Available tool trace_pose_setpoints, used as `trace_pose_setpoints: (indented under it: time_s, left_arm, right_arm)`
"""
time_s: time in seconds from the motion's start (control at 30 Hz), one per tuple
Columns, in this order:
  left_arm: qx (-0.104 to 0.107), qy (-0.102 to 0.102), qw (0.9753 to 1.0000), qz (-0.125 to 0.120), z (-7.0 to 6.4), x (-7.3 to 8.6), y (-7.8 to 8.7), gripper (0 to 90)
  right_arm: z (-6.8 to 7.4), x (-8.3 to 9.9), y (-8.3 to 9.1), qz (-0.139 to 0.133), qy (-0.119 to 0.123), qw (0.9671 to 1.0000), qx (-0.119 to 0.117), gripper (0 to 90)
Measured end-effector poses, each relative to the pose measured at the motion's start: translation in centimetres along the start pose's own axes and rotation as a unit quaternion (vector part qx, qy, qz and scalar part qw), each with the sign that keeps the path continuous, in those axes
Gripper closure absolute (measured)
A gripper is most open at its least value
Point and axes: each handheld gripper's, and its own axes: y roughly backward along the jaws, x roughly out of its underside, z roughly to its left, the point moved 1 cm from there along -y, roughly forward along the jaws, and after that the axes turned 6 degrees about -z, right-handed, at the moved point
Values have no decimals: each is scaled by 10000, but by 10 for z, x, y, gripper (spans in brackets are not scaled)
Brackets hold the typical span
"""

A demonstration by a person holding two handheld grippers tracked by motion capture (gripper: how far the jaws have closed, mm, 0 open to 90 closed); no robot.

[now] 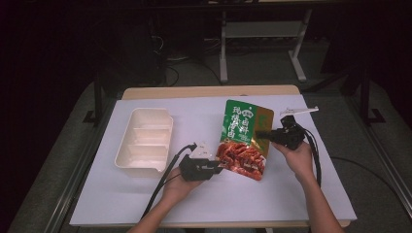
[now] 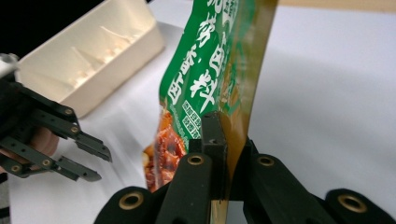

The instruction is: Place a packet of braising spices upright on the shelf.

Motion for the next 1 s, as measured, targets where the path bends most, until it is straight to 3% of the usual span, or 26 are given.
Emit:
trace_pose_setpoints:
  time_s: [0.23,0.5,1.0]
  left_arm:
    - [44,62,9998,-161,-12,12,17,660]
    - [65,-36,9997,-232,-20,22,33,612]
    - [-16,-202,9993,-313,-31,43,62,527]
  right_arm:
    - [27,-13,3,-78,385,9991,-180,897]
    - [55,-27,1,10,785,9966,-261,897]
    - [85,-45,-7,-53,1136,9929,-352,898]
